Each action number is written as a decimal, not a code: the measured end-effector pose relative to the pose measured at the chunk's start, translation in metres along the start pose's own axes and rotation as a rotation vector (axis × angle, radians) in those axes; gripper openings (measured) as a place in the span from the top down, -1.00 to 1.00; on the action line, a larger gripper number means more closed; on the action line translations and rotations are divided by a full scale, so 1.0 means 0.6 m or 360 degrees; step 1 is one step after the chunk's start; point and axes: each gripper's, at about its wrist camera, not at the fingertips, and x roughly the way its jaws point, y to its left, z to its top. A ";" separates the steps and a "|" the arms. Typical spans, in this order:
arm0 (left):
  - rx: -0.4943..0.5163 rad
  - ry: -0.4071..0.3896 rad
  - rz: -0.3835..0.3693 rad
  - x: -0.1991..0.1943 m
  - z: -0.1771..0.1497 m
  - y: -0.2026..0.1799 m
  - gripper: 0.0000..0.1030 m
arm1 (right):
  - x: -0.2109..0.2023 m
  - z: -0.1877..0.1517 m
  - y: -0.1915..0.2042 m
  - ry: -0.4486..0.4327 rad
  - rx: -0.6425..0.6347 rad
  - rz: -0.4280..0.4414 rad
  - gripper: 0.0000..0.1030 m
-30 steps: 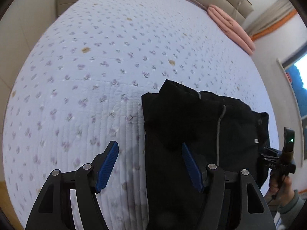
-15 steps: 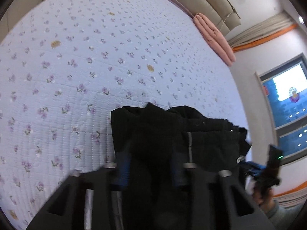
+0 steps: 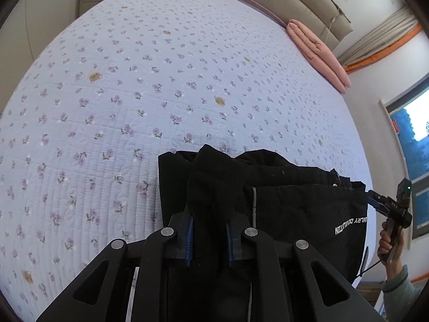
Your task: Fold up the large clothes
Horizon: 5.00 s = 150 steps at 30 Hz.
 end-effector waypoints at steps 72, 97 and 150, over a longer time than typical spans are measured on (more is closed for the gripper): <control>0.0183 -0.0024 0.0338 0.055 -0.181 -0.231 -0.24 | 0.205 -0.010 0.288 0.0270 -0.0337 -0.0093 0.15; -0.0314 -0.0074 0.0360 -0.059 -0.081 0.020 -0.47 | 0.010 -0.080 0.036 0.0066 -0.0070 -0.0196 -0.69; -0.0121 -0.0291 -0.0558 -0.117 -0.093 -0.155 0.53 | -0.039 -0.115 0.016 -0.0001 -0.0225 0.0959 0.37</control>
